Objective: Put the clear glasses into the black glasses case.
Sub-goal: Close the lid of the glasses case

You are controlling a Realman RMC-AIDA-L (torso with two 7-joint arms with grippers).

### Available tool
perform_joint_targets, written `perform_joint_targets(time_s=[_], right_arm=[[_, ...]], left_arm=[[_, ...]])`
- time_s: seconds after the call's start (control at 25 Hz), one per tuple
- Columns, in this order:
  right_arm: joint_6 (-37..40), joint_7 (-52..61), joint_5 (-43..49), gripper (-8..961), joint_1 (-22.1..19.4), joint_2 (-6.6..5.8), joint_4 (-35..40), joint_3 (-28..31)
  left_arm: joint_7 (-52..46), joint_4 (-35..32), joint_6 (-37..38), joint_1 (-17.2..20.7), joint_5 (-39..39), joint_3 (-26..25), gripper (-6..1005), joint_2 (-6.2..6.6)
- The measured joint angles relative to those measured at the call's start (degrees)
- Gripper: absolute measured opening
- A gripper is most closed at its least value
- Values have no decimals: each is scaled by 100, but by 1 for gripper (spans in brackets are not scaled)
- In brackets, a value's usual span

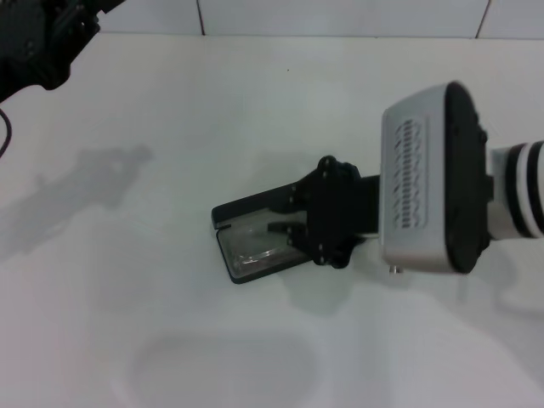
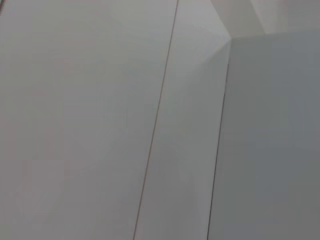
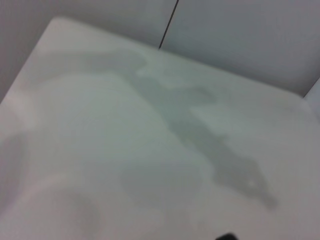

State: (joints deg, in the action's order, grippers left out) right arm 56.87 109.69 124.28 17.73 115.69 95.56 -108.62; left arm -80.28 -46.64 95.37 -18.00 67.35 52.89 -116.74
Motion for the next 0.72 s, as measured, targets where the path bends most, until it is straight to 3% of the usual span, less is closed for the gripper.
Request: perform_joint_targets(time_s=[0.2, 0.4, 0.52, 0.72], right_arm=[[-33, -247, -862, 185, -27, 8, -82, 357], [-173, -757, -2413, 191, -39, 19, -525, 955], [63, -1033, -3748, 194, 21, 11, -1171, 1477], [1316, -1576, -5323, 200, 306, 6, -2782, 2517]], left_arm=[[-6, 6, 6, 87, 30, -3, 50, -33], [26, 27, 9, 204, 60, -6, 50, -77], [37, 104, 9, 217, 64, 10, 50, -93], [83, 179, 10, 195, 74, 17, 50, -132]])
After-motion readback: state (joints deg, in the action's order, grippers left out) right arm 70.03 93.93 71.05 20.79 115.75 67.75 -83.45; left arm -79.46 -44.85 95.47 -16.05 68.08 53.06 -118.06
